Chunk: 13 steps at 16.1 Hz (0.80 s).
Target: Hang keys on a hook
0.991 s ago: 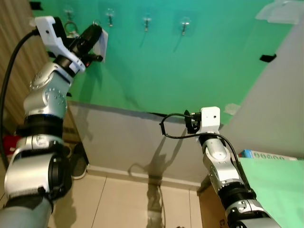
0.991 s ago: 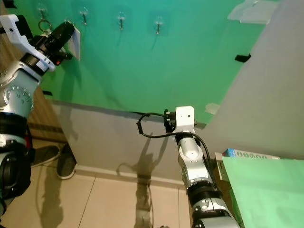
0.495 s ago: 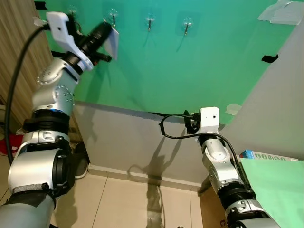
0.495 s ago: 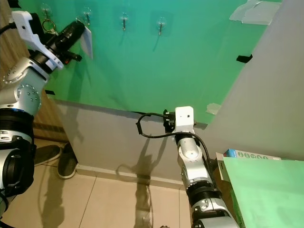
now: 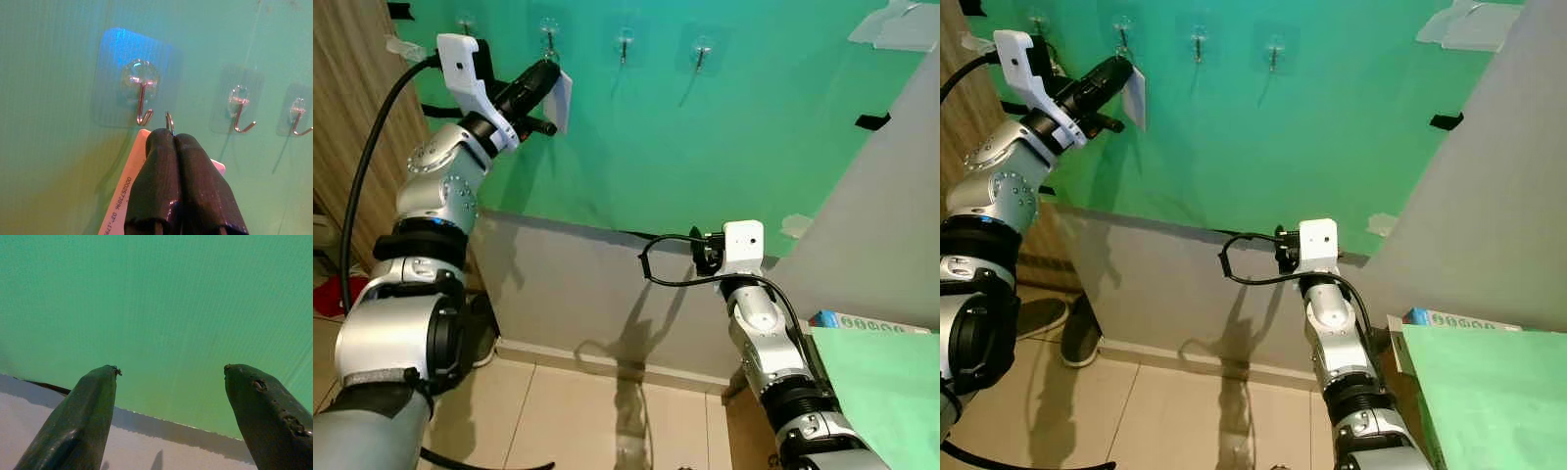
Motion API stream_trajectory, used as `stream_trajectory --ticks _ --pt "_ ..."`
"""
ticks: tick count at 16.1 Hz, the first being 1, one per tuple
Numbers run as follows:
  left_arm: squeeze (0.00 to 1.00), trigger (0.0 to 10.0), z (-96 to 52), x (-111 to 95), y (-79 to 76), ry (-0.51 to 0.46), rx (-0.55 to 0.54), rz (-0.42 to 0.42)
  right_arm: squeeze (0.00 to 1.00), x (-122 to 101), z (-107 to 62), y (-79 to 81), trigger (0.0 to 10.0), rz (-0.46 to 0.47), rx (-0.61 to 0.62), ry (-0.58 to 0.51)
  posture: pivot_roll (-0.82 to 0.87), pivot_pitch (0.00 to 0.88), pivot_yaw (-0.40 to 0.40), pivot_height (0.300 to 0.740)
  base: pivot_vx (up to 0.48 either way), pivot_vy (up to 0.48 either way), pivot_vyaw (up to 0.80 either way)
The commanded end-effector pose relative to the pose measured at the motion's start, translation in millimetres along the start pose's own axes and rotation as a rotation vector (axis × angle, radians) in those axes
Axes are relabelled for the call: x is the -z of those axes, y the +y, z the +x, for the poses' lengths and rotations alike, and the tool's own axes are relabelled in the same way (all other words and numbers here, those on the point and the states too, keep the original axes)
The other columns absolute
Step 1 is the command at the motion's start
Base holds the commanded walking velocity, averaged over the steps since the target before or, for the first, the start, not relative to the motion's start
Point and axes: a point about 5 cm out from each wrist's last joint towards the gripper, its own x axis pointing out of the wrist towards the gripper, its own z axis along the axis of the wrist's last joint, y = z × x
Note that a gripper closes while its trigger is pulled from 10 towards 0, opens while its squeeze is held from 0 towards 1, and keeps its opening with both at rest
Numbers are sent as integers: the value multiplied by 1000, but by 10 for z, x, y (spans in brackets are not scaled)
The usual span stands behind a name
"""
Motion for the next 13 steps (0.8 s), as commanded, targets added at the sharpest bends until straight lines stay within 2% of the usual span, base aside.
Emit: stream_trajectory --ticks 1,6,9,13 --pt "0 10000 91 -97 -50 -18 26 22 0 -8 -19 -56 10000 -11 17 -11 42 0 -44 740 0 0 0" --pt "0 10000 145 -125 -65 -25 33 12 0 4 -36 -80 10000 -13 27 -10 30 0 -35 740 0 0 0" --pt "0 10000 137 -95 -30 -23 0 -22 0 18 -50 -85 10000 -8 31 -6 28 0 -33 740 0 0 0" --pt "0 10000 125 -86 -45 -38 11 -21 0 31 -60 -87 10000 -10 30 -2 26 0 -31 740 0 0 0"
